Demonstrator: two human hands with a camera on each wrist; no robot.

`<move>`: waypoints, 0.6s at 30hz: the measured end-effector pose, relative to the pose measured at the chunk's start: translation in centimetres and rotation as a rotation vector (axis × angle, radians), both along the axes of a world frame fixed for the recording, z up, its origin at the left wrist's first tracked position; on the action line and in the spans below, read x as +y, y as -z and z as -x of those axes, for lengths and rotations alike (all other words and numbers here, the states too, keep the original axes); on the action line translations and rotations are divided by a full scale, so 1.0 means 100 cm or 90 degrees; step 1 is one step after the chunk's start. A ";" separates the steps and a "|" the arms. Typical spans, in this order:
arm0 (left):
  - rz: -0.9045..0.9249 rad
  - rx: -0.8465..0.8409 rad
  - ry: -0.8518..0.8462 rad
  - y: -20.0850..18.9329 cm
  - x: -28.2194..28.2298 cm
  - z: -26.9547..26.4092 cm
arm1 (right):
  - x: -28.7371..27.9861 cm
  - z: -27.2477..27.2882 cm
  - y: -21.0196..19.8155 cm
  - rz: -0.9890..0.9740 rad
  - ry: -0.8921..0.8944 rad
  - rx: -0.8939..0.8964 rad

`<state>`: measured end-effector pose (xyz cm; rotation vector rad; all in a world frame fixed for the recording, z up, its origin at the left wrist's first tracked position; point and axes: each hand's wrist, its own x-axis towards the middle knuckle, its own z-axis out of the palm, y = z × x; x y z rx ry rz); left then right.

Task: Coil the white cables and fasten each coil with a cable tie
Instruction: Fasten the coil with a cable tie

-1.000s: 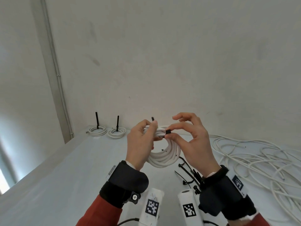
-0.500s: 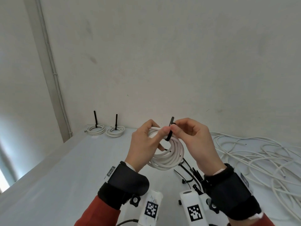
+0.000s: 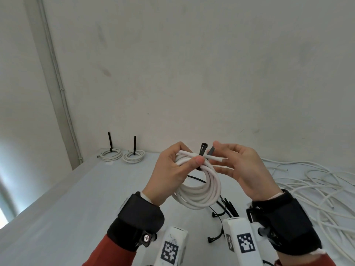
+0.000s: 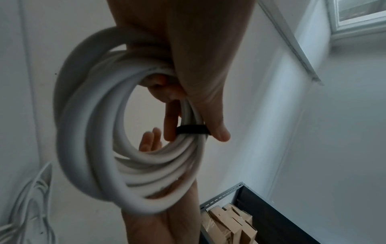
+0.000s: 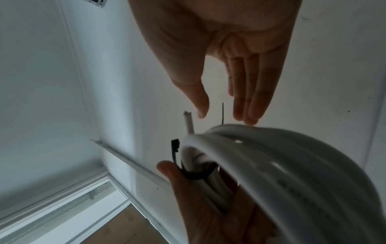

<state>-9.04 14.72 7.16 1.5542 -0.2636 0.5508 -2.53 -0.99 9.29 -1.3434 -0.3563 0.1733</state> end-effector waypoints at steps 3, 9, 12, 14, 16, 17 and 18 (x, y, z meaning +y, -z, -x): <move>-0.001 0.020 0.031 0.002 -0.004 0.000 | 0.003 0.005 0.000 -0.082 -0.017 -0.014; 0.047 0.054 0.029 -0.001 -0.003 0.000 | 0.007 0.009 0.002 -0.075 0.068 -0.207; 0.045 0.045 0.022 -0.001 -0.001 0.001 | 0.005 0.009 0.003 -0.013 0.053 -0.287; 0.029 0.036 0.024 -0.001 -0.001 0.001 | 0.003 0.008 0.003 0.029 0.058 -0.326; 0.021 0.025 0.028 0.000 -0.001 0.001 | 0.001 0.007 0.003 0.092 0.072 -0.384; 0.020 0.022 0.029 0.000 -0.001 0.001 | 0.000 0.007 0.002 0.119 0.077 -0.409; 0.020 0.020 0.030 0.000 -0.001 0.000 | 0.000 0.007 0.002 0.133 0.078 -0.423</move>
